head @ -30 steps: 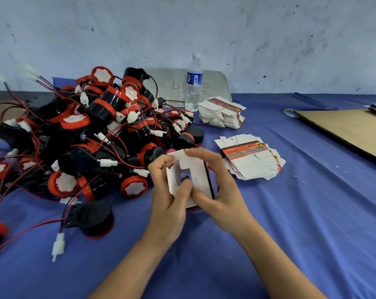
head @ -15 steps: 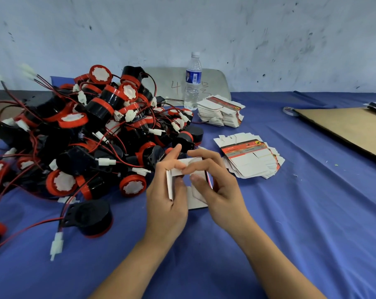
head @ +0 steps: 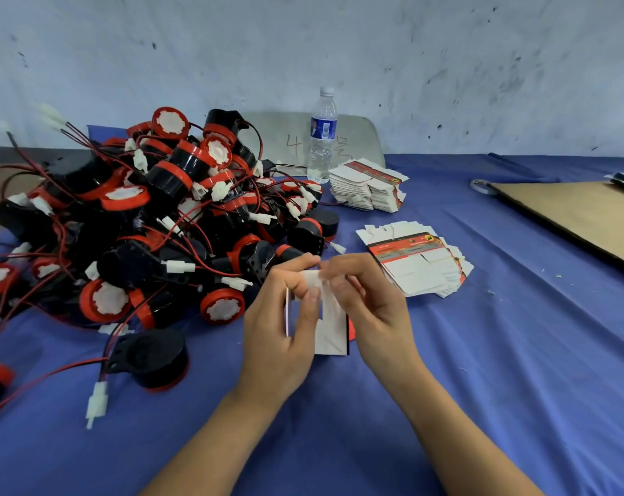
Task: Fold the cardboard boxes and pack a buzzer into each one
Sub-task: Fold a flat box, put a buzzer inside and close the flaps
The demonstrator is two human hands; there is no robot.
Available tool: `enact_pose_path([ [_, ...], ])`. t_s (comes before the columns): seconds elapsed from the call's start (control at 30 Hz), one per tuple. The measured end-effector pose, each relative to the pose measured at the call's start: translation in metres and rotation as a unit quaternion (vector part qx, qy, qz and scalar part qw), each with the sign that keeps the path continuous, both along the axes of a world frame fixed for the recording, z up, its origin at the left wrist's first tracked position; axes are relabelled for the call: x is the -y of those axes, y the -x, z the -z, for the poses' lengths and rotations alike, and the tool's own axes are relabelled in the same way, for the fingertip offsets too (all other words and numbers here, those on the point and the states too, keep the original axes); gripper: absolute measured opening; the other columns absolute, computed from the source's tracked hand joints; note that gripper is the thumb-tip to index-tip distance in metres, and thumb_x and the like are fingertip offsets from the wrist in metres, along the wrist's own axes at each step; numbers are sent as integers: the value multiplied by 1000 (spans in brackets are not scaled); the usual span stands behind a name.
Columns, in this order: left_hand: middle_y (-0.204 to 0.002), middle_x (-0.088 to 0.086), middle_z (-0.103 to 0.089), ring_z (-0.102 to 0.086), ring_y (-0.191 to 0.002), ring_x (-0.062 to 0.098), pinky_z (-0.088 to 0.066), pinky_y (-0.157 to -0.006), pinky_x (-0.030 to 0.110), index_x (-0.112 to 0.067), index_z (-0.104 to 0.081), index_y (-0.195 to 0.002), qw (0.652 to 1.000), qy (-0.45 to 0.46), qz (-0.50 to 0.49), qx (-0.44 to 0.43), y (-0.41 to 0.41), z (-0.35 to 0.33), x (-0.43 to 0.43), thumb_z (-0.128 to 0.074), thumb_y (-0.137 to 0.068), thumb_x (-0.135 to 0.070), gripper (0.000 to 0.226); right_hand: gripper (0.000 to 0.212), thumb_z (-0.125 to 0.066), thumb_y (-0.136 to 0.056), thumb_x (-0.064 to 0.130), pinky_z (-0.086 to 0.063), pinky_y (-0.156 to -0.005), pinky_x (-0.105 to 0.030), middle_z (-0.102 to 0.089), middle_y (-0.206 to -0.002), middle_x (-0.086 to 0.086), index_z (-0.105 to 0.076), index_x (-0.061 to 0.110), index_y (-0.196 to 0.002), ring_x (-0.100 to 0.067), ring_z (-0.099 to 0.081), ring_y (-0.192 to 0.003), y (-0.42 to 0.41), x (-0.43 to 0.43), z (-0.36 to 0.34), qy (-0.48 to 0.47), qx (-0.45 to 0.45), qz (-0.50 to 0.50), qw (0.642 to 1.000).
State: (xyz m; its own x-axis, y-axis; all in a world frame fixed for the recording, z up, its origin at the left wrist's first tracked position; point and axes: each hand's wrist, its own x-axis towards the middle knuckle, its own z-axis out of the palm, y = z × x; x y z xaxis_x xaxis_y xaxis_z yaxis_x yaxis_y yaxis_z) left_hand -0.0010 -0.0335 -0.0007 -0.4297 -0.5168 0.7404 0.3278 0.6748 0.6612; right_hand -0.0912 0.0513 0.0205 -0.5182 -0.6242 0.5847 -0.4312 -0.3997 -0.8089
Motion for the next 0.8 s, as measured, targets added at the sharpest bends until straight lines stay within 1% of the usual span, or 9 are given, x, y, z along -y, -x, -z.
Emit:
enact_pose_path([
  [0.1, -134, -21, -53, -51, -127, 5, -41, -98, 16, -30, -43, -132, 999, 31, 16, 4, 0, -3, -7, -47, -97, -21, 36, 18, -62, -86, 24, -45, -77, -22, -64, -86, 5, -64, 28, -103, -12, -60, -83, 7, -3, -4, 2, 92, -13, 996],
  [0.2, -141, -20, -48, -46, -131, 4, -38, -100, 13, -25, -28, -146, 999, 46, 24, 5, -1, -4, -7, -47, -97, -16, 53, 17, -60, -85, 28, -46, -80, -18, -70, -100, 6, -71, 29, -98, -10, -64, -95, 11, -4, -5, -51, 98, -44, 993],
  [0.27, -142, -18, -48, -44, -134, 4, -36, -102, 13, -21, -23, -149, 998, 49, 26, 7, -3, -5, -7, -46, -96, -13, 58, 19, -60, -87, 22, -47, -82, -17, -71, -104, 6, -72, 27, -100, -10, -65, -99, 10, -4, -4, -68, 91, -61, 992],
  [0.43, -146, -25, -40, -40, -136, 2, -34, -103, 11, -19, -23, -149, 997, 80, 19, -8, -3, -5, -10, -42, -96, -11, 57, 18, -61, -87, 10, -47, -75, -14, -73, -96, 5, -71, 15, -101, -6, -67, -88, 5, -5, -6, -46, 48, -27, 997],
  [0.5, -149, -17, -40, -39, -137, 6, -34, -105, 14, -21, -24, -148, 998, 64, 17, -12, -1, -4, -11, -47, -98, -22, 54, 17, -60, -87, 9, -45, -72, -10, -73, -94, 6, -71, 10, -100, -1, -66, -84, 4, -5, -5, -35, 35, -1, 999],
  [0.57, -154, -6, -35, -36, -141, 13, -35, -109, 23, -19, -22, -148, 999, 13, 39, -13, 2, -2, -13, -48, -98, -38, 59, 16, -61, -86, 10, -43, -69, -7, -73, -90, 8, -71, 9, -98, 2, -64, -79, 3, -4, -3, -23, 39, 26, 999],
  [0.63, -158, -8, -28, -32, -143, 14, -37, -109, 28, -17, -22, -148, 998, -20, 66, -2, 2, 1, -14, -48, -96, -50, 67, 15, -61, -86, 11, -43, -69, -7, -72, -89, 8, -71, 12, -96, 3, -64, -78, 2, -4, -2, -8, 43, 58, 997],
  [0.73, -157, -16, -27, -32, -143, 11, -37, -109, 32, -37, -24, -149, 995, -12, 81, 51, 3, 4, -16, -43, -97, -53, 58, 15, -60, -86, 16, -48, -77, -15, -73, -95, 6, -72, 17, -95, -5, -66, -90, 7, -3, -1, 22, 93, 99, 990],
  [0.8, -153, -18, -33, -37, -139, 9, -39, -106, 32, -51, -23, -145, 994, -18, 73, 76, 4, 5, -16, -42, -98, -45, 51, 16, -60, -86, 18, -49, -81, -21, -74, -97, 2, -72, 17, -95, -11, -66, -95, 8, -3, 0, 22, 107, 100, 989],
])
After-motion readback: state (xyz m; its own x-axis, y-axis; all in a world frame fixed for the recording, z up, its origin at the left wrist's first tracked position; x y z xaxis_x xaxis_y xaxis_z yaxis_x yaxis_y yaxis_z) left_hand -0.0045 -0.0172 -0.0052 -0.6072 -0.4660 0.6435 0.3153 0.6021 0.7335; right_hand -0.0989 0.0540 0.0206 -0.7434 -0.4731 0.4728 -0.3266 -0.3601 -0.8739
